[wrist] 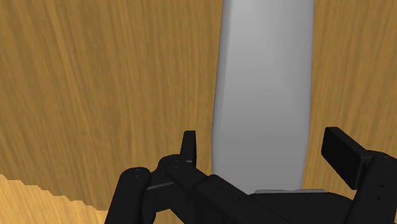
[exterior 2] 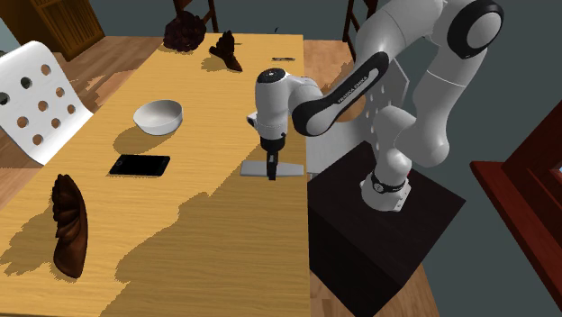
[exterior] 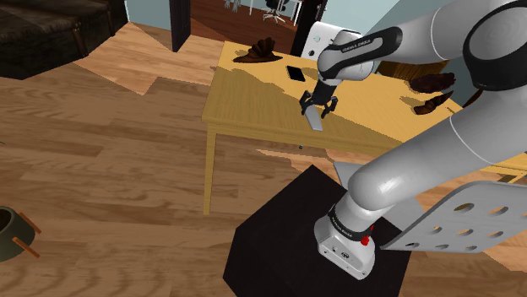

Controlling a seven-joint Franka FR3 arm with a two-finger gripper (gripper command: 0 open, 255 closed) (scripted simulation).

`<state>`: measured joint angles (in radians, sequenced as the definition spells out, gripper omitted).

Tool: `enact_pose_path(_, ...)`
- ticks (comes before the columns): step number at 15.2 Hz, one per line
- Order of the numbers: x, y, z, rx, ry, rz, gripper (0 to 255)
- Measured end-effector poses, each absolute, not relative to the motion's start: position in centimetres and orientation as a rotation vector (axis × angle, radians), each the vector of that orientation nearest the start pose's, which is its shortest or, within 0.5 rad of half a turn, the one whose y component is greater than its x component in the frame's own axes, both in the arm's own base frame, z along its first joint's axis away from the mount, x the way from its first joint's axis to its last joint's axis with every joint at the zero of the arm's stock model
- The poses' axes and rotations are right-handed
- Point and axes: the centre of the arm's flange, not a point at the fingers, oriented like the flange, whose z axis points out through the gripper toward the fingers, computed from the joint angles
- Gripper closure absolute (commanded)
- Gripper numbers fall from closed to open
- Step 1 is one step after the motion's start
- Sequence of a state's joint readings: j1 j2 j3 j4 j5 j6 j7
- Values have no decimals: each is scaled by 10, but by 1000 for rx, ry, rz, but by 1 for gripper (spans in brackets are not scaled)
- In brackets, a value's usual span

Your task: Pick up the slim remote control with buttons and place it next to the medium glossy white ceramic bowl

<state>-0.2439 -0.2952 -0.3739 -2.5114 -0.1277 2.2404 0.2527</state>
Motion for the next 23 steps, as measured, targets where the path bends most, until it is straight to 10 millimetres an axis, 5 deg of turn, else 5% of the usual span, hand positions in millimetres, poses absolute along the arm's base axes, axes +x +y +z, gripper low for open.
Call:
enact_pose_path(3, 353, -254, 380, -2903, 1189, -16, 0)
enact_pose_path(4, 353, -254, 380, -2903, 1189, -16, 255)
enact_pose_path(14, 353, -254, 380, -2903, 1189, -16, 255)
enact_pose_path(23, 352, -254, 421, -2903, 1189, -16, 255)
